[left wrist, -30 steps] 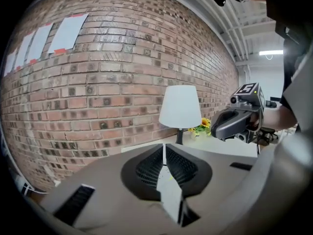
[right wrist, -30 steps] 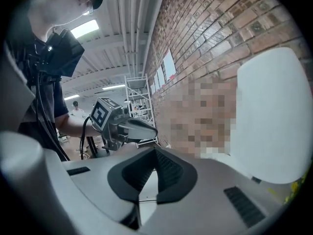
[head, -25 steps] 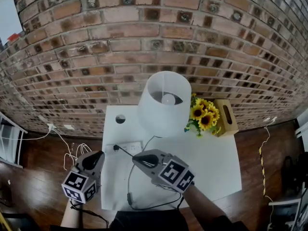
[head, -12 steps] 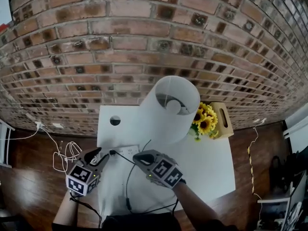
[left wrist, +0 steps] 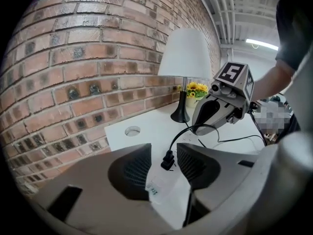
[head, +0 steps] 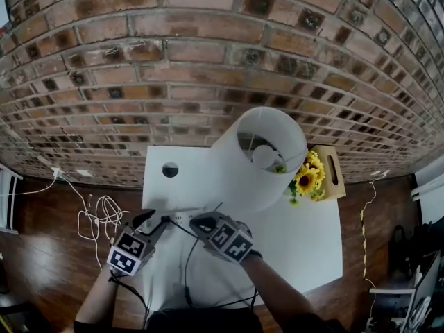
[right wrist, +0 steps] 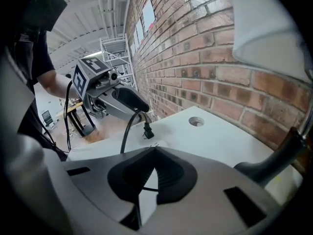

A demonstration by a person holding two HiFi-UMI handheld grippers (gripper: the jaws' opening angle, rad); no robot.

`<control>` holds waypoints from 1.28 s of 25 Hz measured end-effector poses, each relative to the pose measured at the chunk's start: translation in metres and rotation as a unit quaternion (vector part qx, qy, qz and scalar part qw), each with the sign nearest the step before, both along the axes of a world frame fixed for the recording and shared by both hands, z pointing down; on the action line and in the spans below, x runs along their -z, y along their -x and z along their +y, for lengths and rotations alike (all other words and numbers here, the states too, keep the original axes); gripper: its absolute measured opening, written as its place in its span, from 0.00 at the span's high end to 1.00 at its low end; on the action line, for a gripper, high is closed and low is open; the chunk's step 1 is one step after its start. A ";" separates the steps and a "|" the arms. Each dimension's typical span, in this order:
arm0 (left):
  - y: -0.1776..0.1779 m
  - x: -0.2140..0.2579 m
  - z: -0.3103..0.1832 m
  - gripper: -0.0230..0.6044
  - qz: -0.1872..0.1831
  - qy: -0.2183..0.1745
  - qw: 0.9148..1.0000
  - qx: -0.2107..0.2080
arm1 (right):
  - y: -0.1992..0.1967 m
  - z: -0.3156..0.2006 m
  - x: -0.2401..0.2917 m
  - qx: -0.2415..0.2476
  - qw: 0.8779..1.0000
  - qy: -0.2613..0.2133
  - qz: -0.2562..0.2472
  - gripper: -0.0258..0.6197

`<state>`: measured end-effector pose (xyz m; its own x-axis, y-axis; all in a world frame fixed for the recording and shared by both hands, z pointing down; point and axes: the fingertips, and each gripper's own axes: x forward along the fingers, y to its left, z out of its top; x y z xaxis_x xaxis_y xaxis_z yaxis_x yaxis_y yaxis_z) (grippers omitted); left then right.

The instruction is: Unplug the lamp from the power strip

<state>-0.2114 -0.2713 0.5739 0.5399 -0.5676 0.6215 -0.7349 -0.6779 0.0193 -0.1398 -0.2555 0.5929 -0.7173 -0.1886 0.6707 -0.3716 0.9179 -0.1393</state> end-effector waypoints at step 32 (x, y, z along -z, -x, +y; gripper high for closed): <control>-0.018 -0.043 -0.003 0.79 -0.007 0.042 0.998 -0.042 | 0.043 0.001 -0.034 0.083 0.995 0.017 0.057 0.96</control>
<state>-0.1930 -0.2742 0.6172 0.5750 -0.4663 0.6722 -0.6760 -0.7337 0.0693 -0.1833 -0.2542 0.6273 -0.6554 -0.0495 0.7536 -0.2304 0.9634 -0.1371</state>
